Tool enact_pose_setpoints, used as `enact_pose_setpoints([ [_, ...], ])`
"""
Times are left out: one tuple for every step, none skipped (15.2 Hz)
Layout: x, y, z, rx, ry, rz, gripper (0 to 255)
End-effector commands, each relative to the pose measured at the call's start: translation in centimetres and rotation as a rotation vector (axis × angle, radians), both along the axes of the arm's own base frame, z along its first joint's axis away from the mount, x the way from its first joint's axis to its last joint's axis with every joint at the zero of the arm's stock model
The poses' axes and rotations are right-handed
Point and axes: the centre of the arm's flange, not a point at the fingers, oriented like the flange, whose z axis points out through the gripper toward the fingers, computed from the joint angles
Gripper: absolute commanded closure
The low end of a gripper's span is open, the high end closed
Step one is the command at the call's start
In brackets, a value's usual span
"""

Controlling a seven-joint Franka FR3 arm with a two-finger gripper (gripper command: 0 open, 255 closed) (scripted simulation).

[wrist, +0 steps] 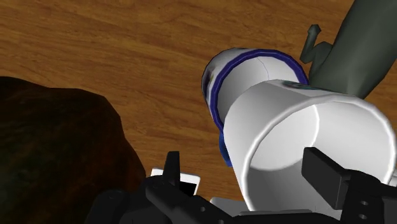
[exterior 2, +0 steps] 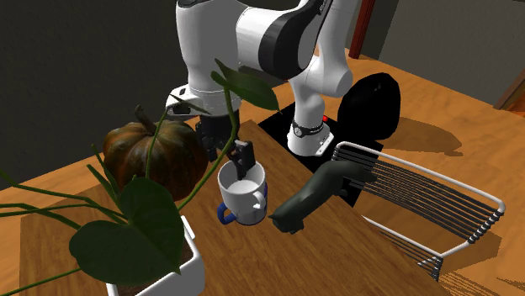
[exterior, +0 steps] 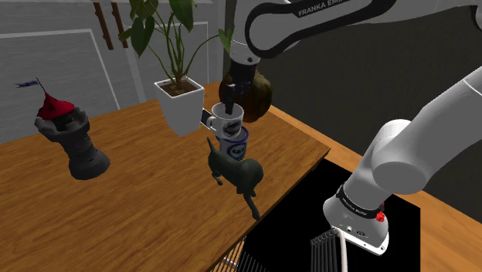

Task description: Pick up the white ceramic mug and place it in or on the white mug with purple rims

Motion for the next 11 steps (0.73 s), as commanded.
enact_pose_setpoints([
  [-0.1,-0.1,2.0,0.000,0.000,0.000,0],
  [-0.2,-0.2,3.3,0.000,0.000,0.000,0],
  [-0.2,-0.2,4.4,0.000,0.000,0.000,0],
  [-0.2,-0.2,4.4,0.000,0.000,0.000,0],
  [-0.2,-0.2,4.4,0.000,0.000,0.000,0],
  [-0.2,-0.2,4.4,0.000,0.000,0.000,0],
  [-0.2,-0.2,4.4,0.000,0.000,0.000,0],
  [-0.2,-0.2,4.4,0.000,0.000,0.000,0],
  [-0.2,-0.2,4.4,0.000,0.000,0.000,0],
  [-0.2,-0.2,4.4,0.000,0.000,0.000,0],
  [-0.2,-0.2,4.4,0.000,0.000,0.000,0],
])
